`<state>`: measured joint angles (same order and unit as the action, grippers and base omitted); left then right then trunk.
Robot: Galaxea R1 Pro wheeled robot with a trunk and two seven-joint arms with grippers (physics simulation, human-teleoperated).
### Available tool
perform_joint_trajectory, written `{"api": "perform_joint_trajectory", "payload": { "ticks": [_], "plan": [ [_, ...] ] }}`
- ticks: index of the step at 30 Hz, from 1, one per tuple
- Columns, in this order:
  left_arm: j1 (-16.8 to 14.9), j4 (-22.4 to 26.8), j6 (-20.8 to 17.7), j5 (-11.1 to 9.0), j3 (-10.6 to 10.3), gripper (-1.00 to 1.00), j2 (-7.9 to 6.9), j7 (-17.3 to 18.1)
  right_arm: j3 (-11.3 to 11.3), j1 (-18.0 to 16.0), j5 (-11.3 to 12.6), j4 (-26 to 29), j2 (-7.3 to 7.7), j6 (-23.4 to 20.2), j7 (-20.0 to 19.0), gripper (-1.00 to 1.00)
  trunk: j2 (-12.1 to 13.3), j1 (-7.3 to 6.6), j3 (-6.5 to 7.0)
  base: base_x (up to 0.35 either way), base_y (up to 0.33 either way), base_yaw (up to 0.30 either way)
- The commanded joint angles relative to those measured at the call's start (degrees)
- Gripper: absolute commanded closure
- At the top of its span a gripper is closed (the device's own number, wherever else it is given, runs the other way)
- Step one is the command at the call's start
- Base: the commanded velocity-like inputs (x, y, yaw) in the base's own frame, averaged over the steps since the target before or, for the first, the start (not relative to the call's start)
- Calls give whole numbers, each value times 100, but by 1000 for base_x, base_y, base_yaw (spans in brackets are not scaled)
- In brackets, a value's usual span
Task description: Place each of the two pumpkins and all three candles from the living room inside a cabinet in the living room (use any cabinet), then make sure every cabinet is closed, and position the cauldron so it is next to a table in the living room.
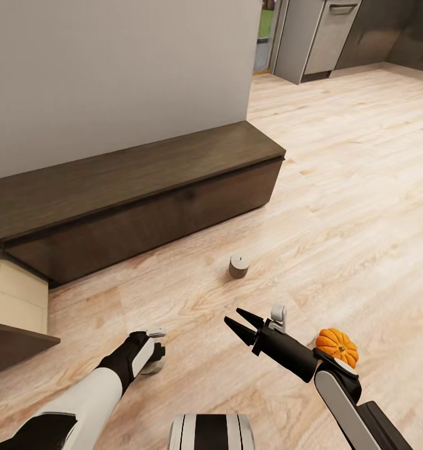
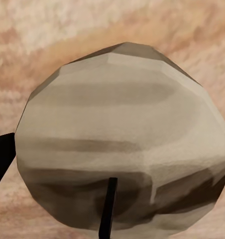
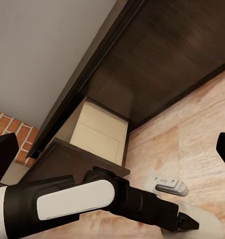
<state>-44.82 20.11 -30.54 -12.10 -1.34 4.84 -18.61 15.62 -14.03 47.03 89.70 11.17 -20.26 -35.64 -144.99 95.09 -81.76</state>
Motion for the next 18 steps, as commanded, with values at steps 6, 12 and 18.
{"api": "perform_joint_trajectory", "payload": {
  "ticks": [6,12,18],
  "plan": [
    [0,10,-23,-56,-15,100,-7,-48,3,-3,60,0,4,-48,4,-100,-1,-1,-4,0,0,0],
    [0,10,-23,-54,-15,100,-9,-46,3,-3,60,3,7,-48,4,-100,-1,-1,-4,0,0,0],
    [0,10,-23,-54,-15,100,-12,-48,3,-3,62,3,8,-48,4,-100,-1,-1,-4,0,0,0]
  ]
}}
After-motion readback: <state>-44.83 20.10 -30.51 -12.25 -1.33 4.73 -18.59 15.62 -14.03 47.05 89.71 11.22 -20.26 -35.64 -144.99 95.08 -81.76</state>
